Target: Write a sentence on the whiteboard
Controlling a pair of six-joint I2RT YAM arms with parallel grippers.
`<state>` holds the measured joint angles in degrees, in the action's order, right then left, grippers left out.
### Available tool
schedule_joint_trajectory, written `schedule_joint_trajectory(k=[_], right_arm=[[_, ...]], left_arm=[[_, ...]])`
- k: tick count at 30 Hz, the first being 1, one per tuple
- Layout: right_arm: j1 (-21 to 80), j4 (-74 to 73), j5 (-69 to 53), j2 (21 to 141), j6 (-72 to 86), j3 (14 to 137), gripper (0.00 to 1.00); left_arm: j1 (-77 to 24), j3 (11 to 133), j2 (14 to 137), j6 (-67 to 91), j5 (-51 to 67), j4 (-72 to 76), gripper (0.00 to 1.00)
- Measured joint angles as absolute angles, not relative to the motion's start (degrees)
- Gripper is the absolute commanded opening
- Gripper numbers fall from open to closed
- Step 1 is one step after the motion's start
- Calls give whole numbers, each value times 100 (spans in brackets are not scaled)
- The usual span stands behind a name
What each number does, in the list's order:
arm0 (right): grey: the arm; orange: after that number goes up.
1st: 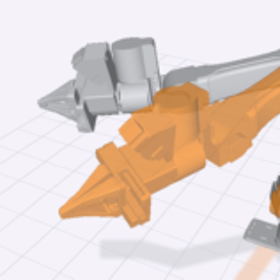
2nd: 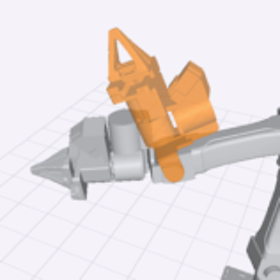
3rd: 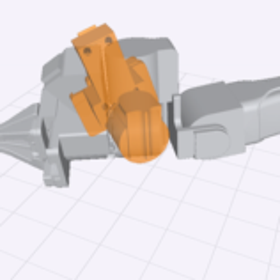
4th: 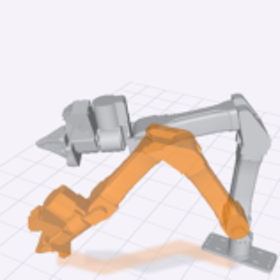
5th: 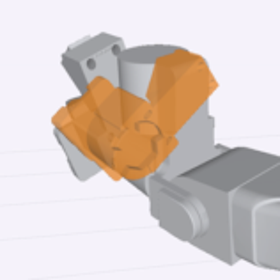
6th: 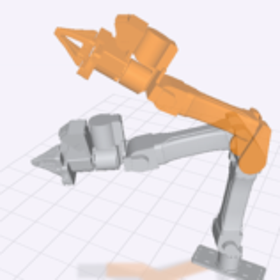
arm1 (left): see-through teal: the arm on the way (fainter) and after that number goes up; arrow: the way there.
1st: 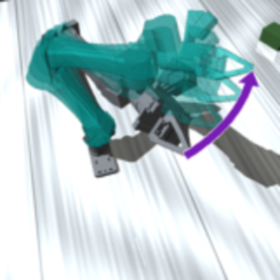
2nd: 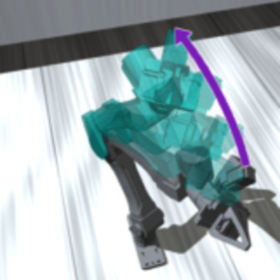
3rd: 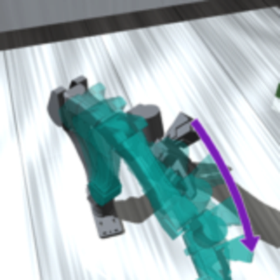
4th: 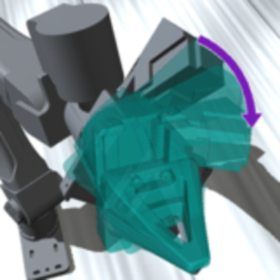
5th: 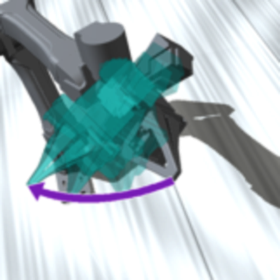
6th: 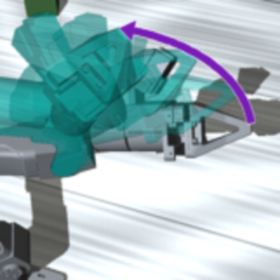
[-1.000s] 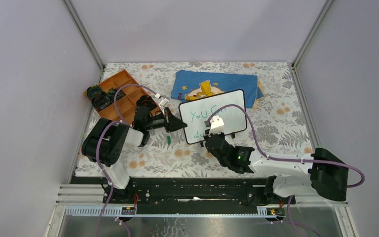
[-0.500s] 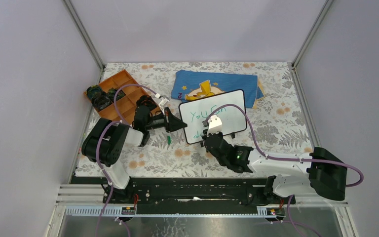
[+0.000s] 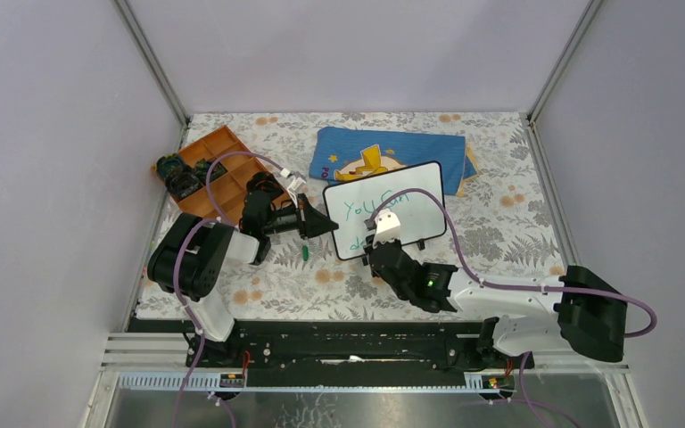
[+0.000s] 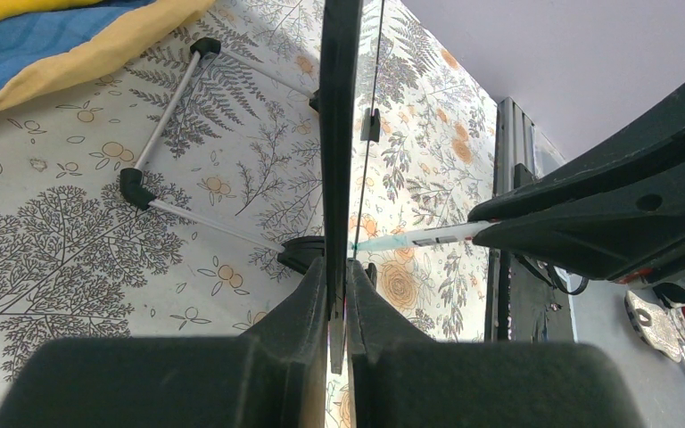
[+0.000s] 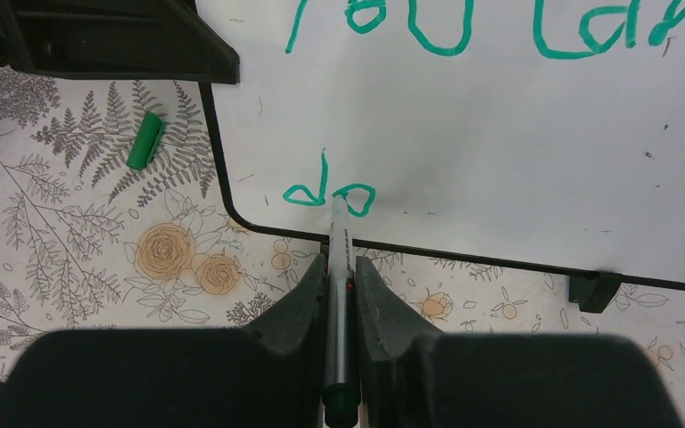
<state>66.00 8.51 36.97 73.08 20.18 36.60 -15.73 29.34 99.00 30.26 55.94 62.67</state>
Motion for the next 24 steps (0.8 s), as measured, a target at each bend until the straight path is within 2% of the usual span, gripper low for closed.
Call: schedule_joint_trajectory(k=[11,16,24], right_arm=[[6425,600,3892,6316,1997,3658,0],[5959,572,3804,6281,1929,3658,0],[5887,679,3518,6283,1835,3645,0]], left_arm=[[-1573,2934,9889,3024,5594,6250,0],[-1577,2934,9878,2998,5594,6224,0],[-1581,2945,9870,2978,5594,6182,0]])
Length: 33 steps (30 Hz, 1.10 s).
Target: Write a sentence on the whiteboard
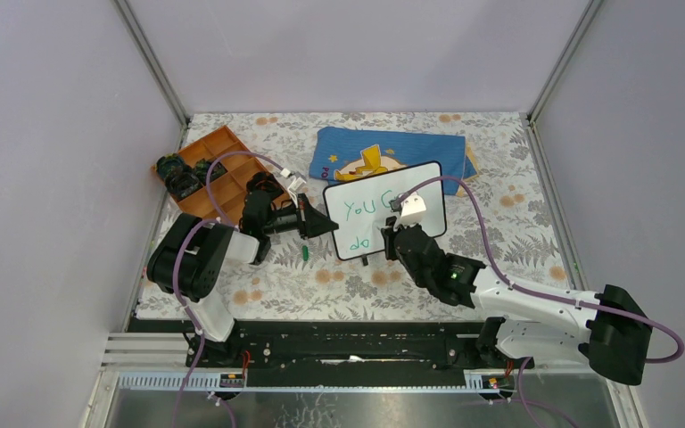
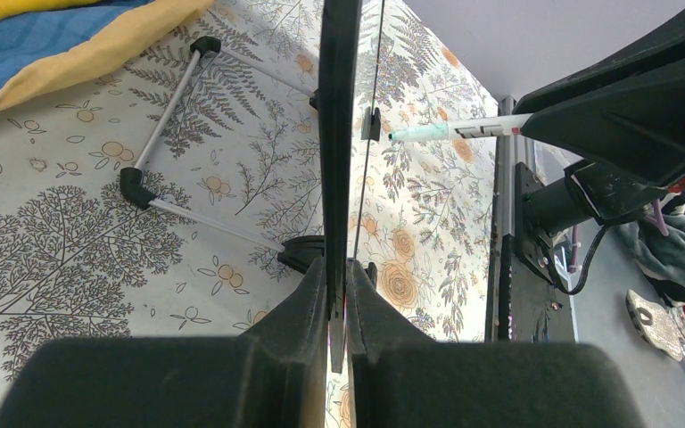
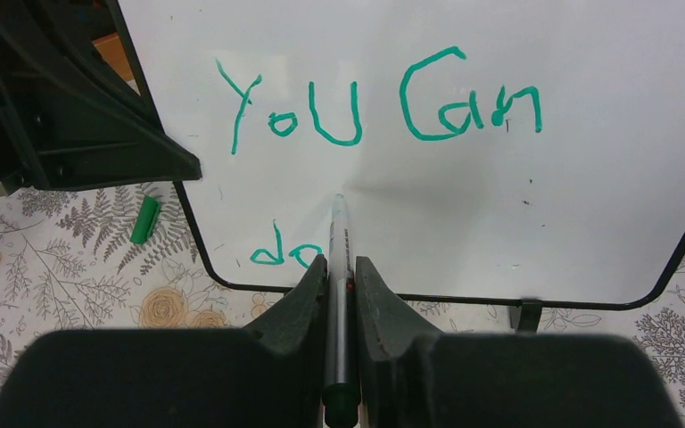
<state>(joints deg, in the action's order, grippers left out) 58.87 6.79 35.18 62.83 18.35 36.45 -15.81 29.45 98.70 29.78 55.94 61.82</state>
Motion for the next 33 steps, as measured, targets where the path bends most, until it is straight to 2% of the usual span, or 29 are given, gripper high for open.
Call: schedule_joint_trajectory(k=[33], right_arm=[[5883,670,3551,6333,1925,3330,0]], left_arm=[[-1581,2954,9859,2961,5594,6145,0]])
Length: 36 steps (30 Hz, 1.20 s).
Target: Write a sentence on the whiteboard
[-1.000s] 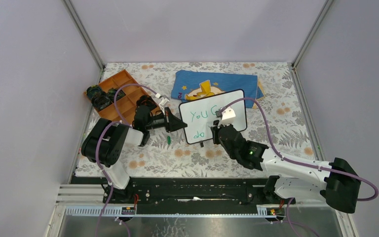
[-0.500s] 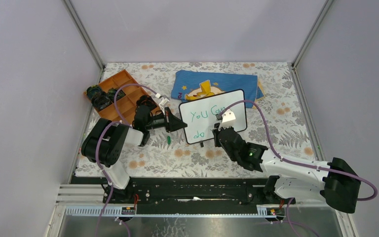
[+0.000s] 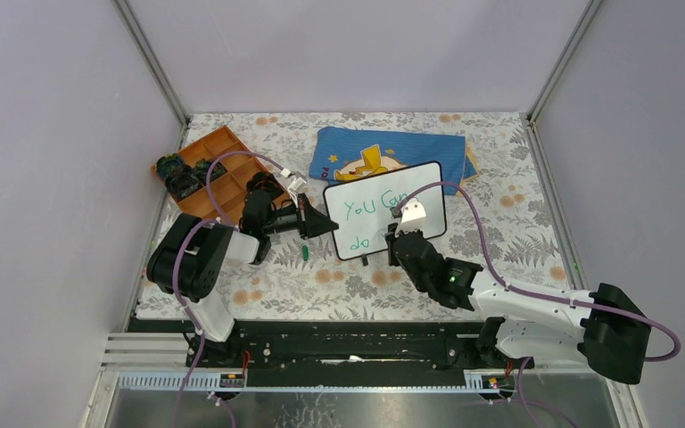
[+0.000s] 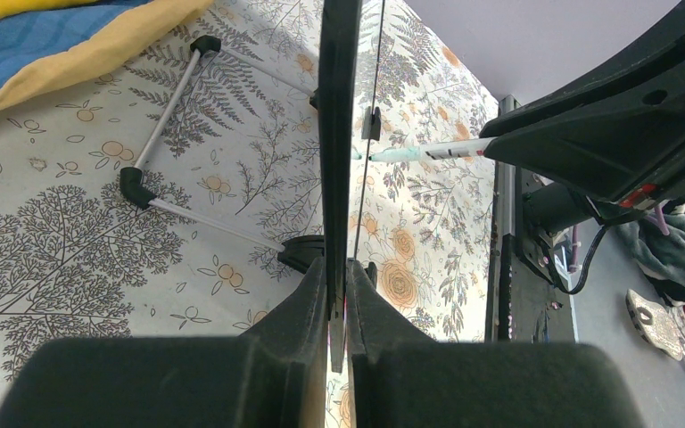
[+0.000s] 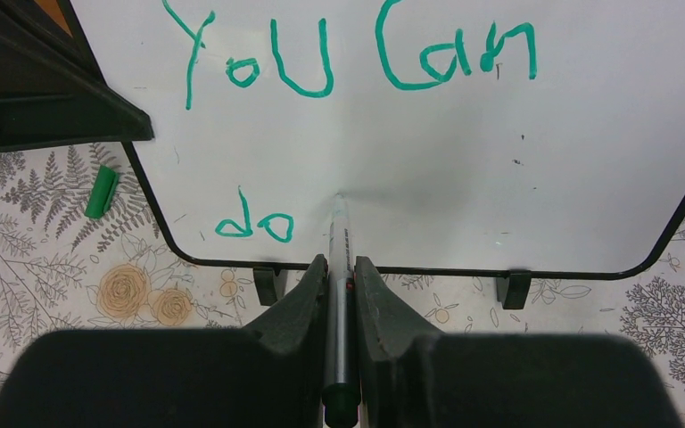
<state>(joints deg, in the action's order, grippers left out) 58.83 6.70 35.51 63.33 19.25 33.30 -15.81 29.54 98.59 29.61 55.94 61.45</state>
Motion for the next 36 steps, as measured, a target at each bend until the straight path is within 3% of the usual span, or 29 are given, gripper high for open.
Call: schedule_joint_trajectory(k=[36], right_arm=[[5883,582,3485,6348,2259,3020,0]], left_arm=[[-1610,2956,9819,2912,5553,6077,0]])
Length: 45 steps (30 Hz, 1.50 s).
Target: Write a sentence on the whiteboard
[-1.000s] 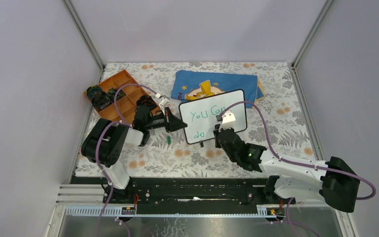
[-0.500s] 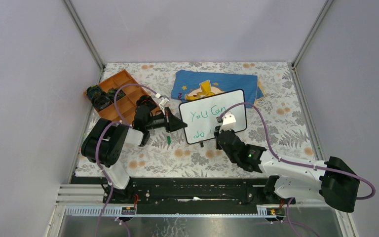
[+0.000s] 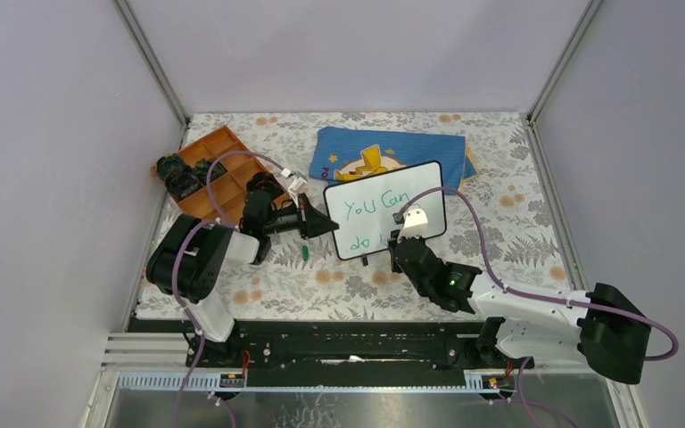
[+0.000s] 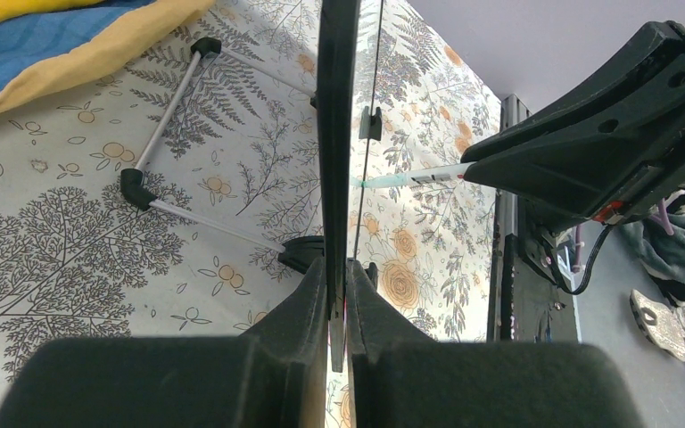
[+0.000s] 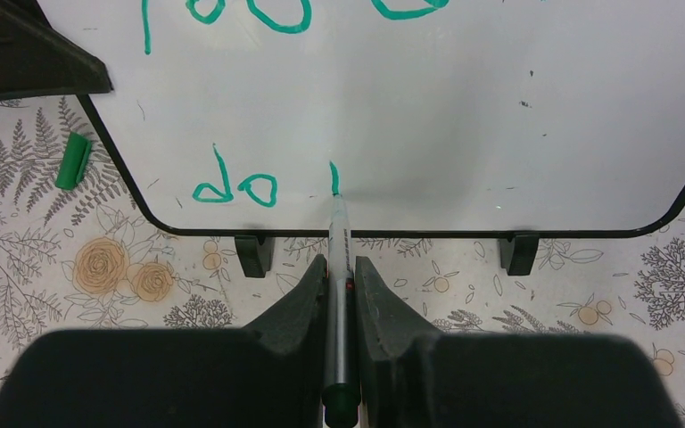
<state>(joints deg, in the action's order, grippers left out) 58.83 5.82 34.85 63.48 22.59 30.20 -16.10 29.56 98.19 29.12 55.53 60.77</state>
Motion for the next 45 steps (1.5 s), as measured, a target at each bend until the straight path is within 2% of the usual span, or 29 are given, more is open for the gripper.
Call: schedule_joint_trajectory(k=[14,23,45], right_arm=[[5843,307,3660,6198,2279,2980,0],[5817,578,3430,5666,2084,2755,0],[5811,972,3168,6114,2005,2801,0]], left_arm=[[-1610,2956,9806,2895,5551,6042,0],[-1612,2969,9806,2895,5553,6020,0],[-1614,2980,9795,2860,5553,5970,0]])
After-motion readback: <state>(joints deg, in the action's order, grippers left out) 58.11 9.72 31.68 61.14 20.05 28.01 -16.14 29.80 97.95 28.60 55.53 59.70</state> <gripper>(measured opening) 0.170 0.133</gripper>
